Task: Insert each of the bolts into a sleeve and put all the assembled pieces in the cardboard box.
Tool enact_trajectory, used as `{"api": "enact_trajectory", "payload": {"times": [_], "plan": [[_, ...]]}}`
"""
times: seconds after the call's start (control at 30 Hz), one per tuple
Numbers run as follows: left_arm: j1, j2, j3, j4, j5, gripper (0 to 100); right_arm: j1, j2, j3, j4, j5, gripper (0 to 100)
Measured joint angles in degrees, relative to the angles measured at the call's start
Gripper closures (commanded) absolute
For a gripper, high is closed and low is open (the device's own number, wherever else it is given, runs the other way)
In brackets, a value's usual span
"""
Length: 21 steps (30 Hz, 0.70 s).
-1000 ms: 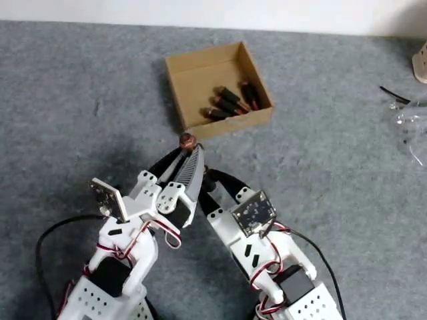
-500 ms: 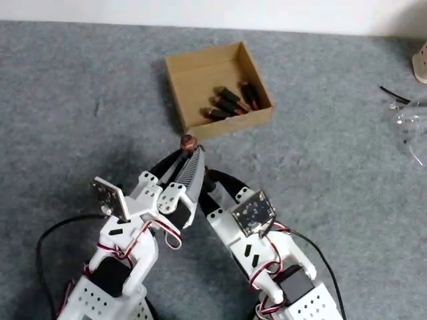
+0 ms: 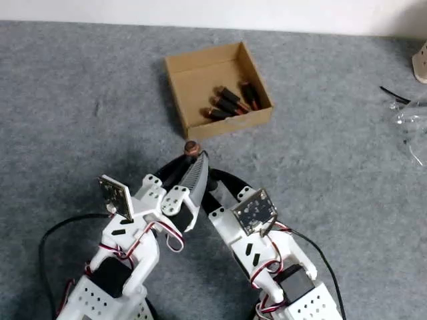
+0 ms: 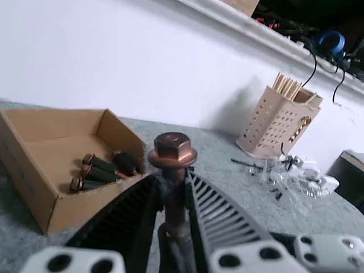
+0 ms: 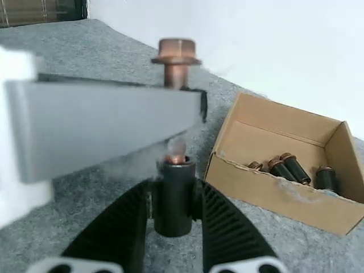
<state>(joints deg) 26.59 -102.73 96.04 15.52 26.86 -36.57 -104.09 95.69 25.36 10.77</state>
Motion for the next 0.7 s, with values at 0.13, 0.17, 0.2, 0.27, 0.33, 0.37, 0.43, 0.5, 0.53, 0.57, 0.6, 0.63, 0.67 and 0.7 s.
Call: {"api": "enact_trajectory", "payload": {"times": [0.13,0.17,0.2,0.27,0.33,0.37,0.43,0.5,0.53,0.57,0.6,0.63,0.67,0.7], "plan": [[0.09,0.00,0.00,1.14,0.00,99,0.18,0.00,0.00,0.00,0.00,99.5],[0.09,0.00,0.00,1.14,0.00,99,0.18,0.00,0.00,0.00,0.00,99.5],[0.09,0.00,0.00,1.32,0.00,99,0.18,0.00,0.00,0.00,0.00,99.5],[0.09,-0.09,0.00,1.76,0.00,99,0.18,0.00,0.00,0.00,0.00,99.5],[0.09,-0.26,0.00,2.64,0.00,99,0.18,0.09,0.00,0.00,0.00,99.5],[0.09,-0.44,0.00,2.81,0.00,99,0.18,0.09,0.00,0.00,0.00,99.5],[0.09,-0.62,0.00,2.99,0.00,99,0.18,0.09,0.00,0.00,0.00,99.5],[0.09,-0.62,0.00,3.08,0.00,99,0.18,0.09,0.00,0.00,0.00,99.5],[0.09,-0.62,0.00,3.08,0.00,99,0.18,0.09,0.00,0.00,0.00,99.5],[0.09,-0.70,0.00,3.25,0.00,99,0.18,0.09,0.00,0.09,0.00,99.5],[0.09,-0.79,0.00,3.69,0.00,99,0.18,0.09,0.00,0.09,0.00,99.5],[0.26,-0.79,0.00,4.31,0.00,99,0.18,0.09,0.00,0.09,0.00,99.5],[0.70,-0.79,0.00,4.92,0.00,99,0.18,0.00,0.00,0.00,0.00,99.5],[1.93,-0.44,0.00,5.98,0.00,99,0.26,0.09,0.00,0.09,0.00,99.5]]}}
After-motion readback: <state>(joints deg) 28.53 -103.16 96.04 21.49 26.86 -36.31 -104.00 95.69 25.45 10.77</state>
